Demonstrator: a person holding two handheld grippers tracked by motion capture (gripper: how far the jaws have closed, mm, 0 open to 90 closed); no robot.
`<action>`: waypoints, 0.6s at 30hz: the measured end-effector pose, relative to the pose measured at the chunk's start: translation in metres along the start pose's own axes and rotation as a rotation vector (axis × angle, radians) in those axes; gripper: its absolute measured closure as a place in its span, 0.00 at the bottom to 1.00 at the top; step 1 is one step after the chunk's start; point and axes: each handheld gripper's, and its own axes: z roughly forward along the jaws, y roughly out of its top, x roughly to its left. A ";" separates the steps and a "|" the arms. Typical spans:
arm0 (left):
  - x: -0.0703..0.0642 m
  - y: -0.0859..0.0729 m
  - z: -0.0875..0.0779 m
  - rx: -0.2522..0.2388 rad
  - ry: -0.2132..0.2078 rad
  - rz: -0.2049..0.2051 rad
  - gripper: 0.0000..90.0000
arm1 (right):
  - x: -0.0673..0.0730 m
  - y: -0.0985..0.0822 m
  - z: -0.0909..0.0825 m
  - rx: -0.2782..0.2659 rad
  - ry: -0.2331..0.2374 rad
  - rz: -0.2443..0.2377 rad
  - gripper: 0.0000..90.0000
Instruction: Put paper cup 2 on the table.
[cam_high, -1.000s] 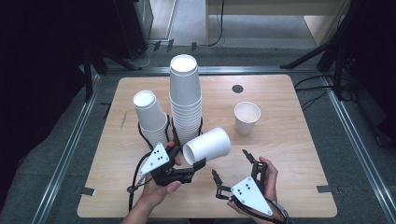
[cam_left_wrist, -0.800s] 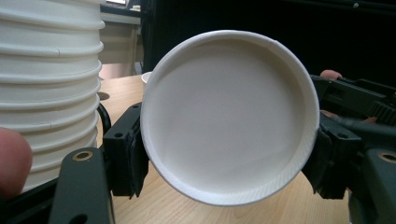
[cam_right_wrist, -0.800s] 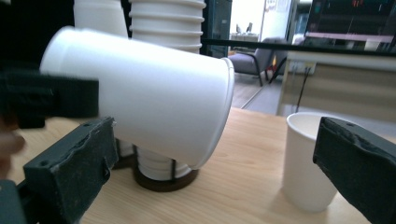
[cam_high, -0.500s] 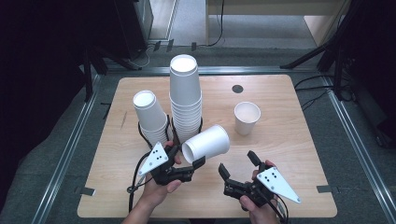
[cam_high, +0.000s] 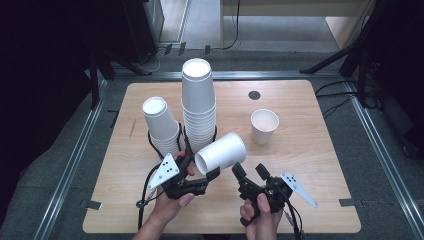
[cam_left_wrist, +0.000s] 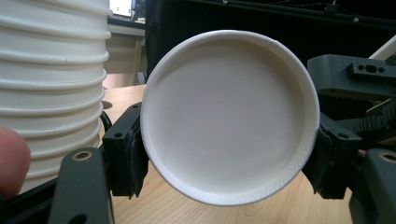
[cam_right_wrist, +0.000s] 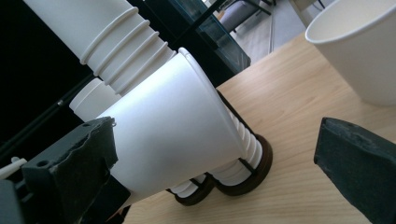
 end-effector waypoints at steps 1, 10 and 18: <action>0.000 0.000 0.000 0.000 0.000 0.000 0.30 | 0.000 0.000 0.000 0.000 0.000 0.000 0.00; -0.005 -0.003 0.003 -0.006 -0.011 0.010 0.30 | -0.008 -0.002 0.003 -0.006 0.006 0.296 0.00; -0.009 -0.006 0.005 -0.007 -0.012 0.021 0.30 | -0.013 -0.004 0.009 0.023 0.065 0.614 0.00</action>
